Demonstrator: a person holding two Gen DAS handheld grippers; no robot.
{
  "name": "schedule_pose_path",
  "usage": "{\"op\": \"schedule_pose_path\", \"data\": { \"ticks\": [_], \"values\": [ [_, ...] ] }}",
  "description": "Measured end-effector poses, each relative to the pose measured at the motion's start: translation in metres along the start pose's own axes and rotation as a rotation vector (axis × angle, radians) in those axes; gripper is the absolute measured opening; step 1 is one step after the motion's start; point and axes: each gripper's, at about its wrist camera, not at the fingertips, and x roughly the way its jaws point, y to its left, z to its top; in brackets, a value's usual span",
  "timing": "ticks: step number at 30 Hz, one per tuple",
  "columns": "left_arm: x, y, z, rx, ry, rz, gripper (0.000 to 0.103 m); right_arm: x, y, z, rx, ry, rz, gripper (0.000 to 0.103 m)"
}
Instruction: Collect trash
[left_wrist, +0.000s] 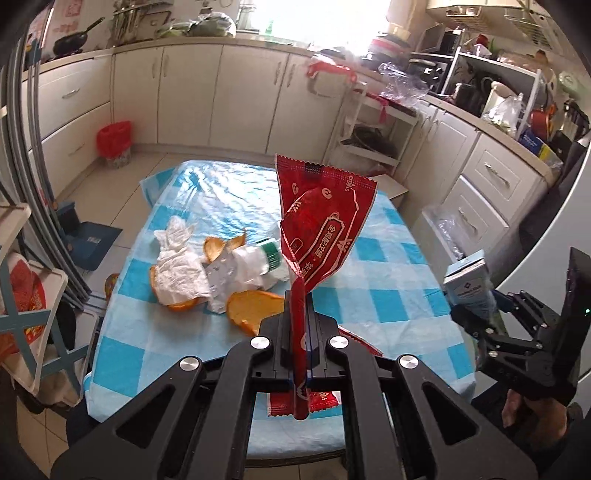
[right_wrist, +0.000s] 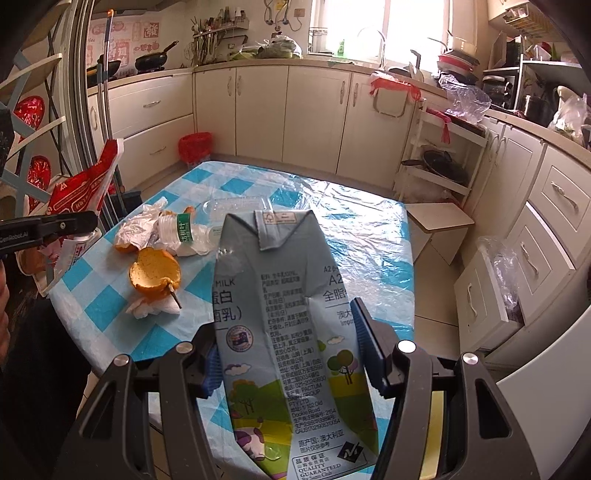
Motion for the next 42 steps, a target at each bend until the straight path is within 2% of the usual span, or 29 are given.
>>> {"op": "schedule_pose_path", "data": {
  "ticks": [6,14,18,21,27,31,33,35,37,40,42],
  "values": [
    [-0.013,-0.06,0.0,0.074,-0.017,-0.109,0.004,-0.021,-0.021,-0.006,0.044,-0.017,-0.049,0.059],
    [-0.001,-0.121,-0.009,0.148,0.031,-0.222,0.004,-0.027,-0.066,-0.022,0.116,0.031,-0.137,0.059],
    [0.017,-0.154,-0.011,0.18,0.056,-0.274,0.004,-0.009,-0.106,-0.036,0.17,0.117,-0.204,0.059],
    [0.035,-0.175,-0.013,0.195,0.082,-0.299,0.004,0.015,-0.138,-0.05,0.212,0.22,-0.247,0.059],
    [0.063,-0.21,-0.022,0.247,0.121,-0.328,0.004,0.064,-0.186,-0.084,0.302,0.425,-0.256,0.059],
    [0.083,-0.227,-0.031,0.266,0.154,-0.33,0.004,0.081,-0.207,-0.093,0.353,0.489,-0.263,0.059],
    [0.095,-0.236,-0.036,0.275,0.173,-0.328,0.004,0.09,-0.217,-0.098,0.383,0.526,-0.266,0.068],
    [0.105,-0.242,-0.042,0.286,0.193,-0.328,0.004,0.09,-0.227,-0.101,0.426,0.525,-0.284,0.069],
    [0.115,-0.251,-0.047,0.297,0.216,-0.33,0.004,0.08,-0.238,-0.101,0.492,0.48,-0.294,0.07],
    [0.13,-0.264,-0.056,0.306,0.253,-0.34,0.004,0.051,-0.244,-0.089,0.551,0.342,-0.343,0.076],
    [0.141,-0.276,-0.062,0.314,0.279,-0.347,0.004,0.024,-0.246,-0.078,0.583,0.197,-0.365,0.081]
  ]
}}
